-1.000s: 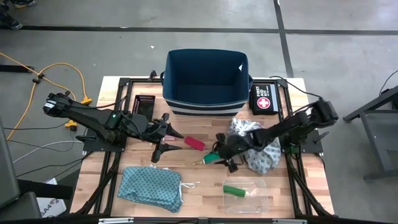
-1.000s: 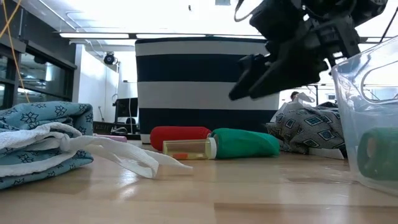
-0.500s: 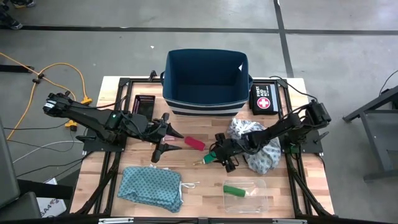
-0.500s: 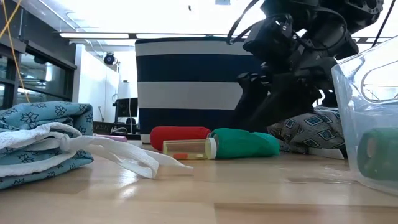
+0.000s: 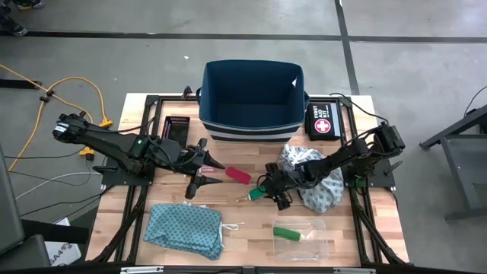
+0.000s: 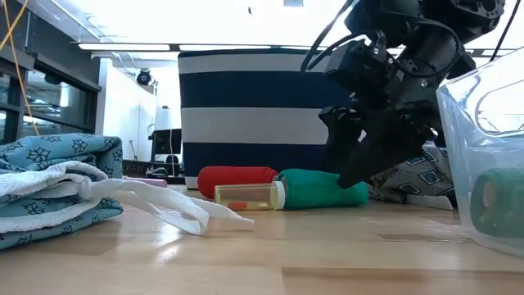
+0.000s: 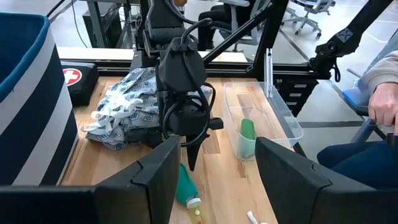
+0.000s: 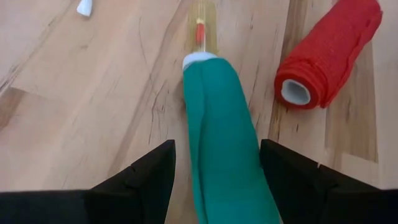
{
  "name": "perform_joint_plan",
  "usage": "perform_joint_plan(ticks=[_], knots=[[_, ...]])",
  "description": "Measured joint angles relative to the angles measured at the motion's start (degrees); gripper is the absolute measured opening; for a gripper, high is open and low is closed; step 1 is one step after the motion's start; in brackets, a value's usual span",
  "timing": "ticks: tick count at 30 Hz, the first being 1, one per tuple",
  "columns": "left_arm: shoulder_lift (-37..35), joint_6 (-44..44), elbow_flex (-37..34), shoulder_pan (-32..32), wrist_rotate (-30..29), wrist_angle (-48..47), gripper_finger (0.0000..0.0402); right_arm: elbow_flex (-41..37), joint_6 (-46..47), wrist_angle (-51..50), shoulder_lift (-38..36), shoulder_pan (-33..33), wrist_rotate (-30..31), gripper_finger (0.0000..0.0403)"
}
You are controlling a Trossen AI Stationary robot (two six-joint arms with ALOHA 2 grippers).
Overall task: Pick & Place Medicine items
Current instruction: Put the light blue bandage into the transparent bin
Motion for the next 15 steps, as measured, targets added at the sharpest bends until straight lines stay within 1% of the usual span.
perform_joint_plan(ticks=[7, 12, 15], knots=[[0.00, 0.00, 0.00, 0.00, 0.00, 0.00, 0.0199, 0.00, -0.03, -1.15, 0.00, -0.25, 1.42, 0.0224], [0.00, -0.01, 0.00, 0.00, 0.00, 0.00, 0.0199, 0.00, -0.03, -2.29, 0.00, -1.51, 0.91, 0.0224], [0.00, -0.01, 0.00, 0.01, 0.00, 0.00, 0.0199, -0.02, 0.01, -2.34, 0.00, -2.38, -0.77, 0.0224]])
